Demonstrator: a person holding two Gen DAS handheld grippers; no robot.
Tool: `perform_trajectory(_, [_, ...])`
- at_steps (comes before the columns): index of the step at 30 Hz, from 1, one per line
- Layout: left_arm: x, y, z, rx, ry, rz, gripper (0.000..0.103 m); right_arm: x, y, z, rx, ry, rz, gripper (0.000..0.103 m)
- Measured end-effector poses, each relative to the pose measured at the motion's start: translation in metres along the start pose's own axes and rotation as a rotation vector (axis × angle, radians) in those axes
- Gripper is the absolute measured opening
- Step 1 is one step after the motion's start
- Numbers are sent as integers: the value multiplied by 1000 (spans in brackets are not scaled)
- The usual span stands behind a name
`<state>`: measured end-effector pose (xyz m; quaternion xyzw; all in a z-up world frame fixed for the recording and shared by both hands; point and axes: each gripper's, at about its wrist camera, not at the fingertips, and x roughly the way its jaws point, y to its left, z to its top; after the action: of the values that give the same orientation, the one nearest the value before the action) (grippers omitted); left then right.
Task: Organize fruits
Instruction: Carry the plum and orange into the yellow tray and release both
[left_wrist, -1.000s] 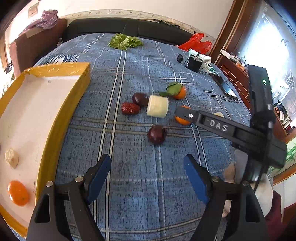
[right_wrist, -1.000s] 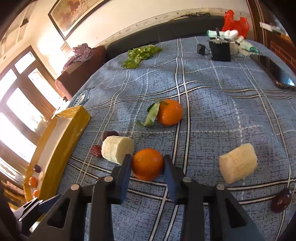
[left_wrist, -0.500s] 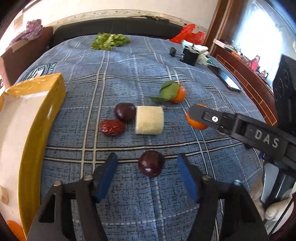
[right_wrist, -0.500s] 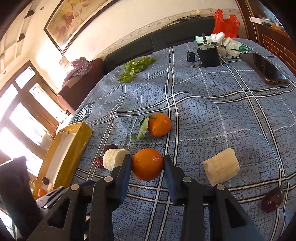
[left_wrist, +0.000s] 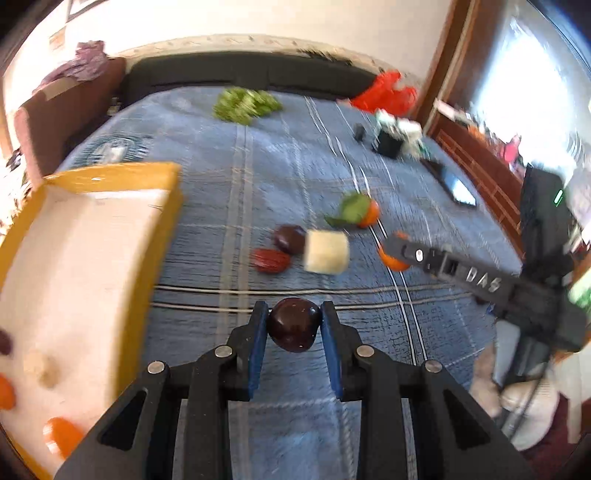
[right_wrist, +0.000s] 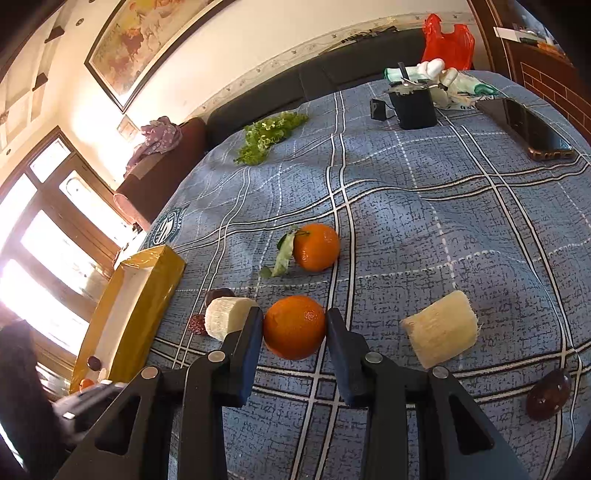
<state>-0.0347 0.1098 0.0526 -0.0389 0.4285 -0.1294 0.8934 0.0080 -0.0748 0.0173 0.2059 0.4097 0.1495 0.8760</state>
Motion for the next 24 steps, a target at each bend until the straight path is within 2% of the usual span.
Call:
perform_trajectory(4, [-43, 33, -1, -61, -70, 41, 28, -3, 8, -4, -22, -12, 9, 38])
perform_trajectory(7, [-71, 61, -5, -103, -109, 98, 28, -7, 19, -7, -58, -27, -26, 38])
perform_trajectory(10, [-95, 93, -13, -156, -142, 160, 28, -15, 36, -9, -78, -28, -5, 38])
perform_trajectory(15, [-111, 148, -26, -264, -147, 226, 28, -22, 101, -22, -206, -1, 64, 38])
perform_trajectory(17, [-113, 159, -28, -279, -143, 247, 28, -20, 132, -29, -272, 23, 95, 39])
perform_trajectory(21, [-116, 183, -38, -308, -134, 284, 28, -2, 189, -48, -378, 98, 160, 39])
perform_trajectory(24, [-113, 198, -44, -341, -118, 283, 28, 18, 217, -64, -435, 151, 172, 39])
